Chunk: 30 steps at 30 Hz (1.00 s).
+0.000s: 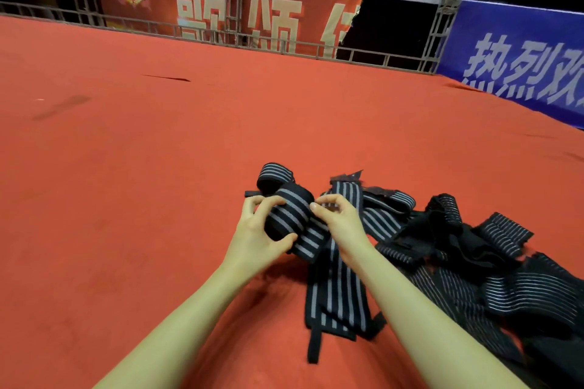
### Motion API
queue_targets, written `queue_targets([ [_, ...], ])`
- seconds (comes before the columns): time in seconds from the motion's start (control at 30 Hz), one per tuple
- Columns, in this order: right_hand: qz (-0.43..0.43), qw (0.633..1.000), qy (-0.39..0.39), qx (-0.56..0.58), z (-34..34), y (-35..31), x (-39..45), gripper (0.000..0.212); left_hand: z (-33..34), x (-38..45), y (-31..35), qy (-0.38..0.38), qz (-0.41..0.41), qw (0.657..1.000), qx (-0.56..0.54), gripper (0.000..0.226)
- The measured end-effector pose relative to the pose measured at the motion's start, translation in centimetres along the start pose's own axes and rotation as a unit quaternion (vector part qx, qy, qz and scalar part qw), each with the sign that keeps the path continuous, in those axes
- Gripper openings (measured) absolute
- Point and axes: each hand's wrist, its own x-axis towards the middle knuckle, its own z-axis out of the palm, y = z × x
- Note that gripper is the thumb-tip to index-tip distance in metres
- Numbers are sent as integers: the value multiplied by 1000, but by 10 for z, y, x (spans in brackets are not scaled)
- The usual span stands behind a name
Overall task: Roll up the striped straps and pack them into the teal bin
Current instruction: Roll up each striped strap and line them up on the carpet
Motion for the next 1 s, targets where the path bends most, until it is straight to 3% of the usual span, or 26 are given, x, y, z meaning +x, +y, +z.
queue_targets([
  [0.23,3,996,-69,-55,37,33,28,23,0,7,-46,14,-35,999,27,55],
  [0.4,31,995,-88,-47,65,61,60,14,3,22,-85,-3,-8,993,120,65],
  [0.5,20,989,-95,-115,70,75,82,14,8,32,-104,-14,29,985,168,79],
  [0.63,-87,972,-64,-209,61,86,100,47,15,43,-118,-59,81,980,174,88],
  [0.7,-151,958,-70,-233,55,83,96,57,14,45,-125,-75,76,980,166,80],
  [0.77,-181,941,-87,-273,53,83,90,54,11,42,-132,-82,78,978,177,65],
  [0.9,-231,879,-59,-413,42,91,76,61,7,25,-132,-104,45,982,148,57],
  [1.0,-217,879,-78,-417,36,90,70,66,7,20,-124,-99,21,990,94,46],
])
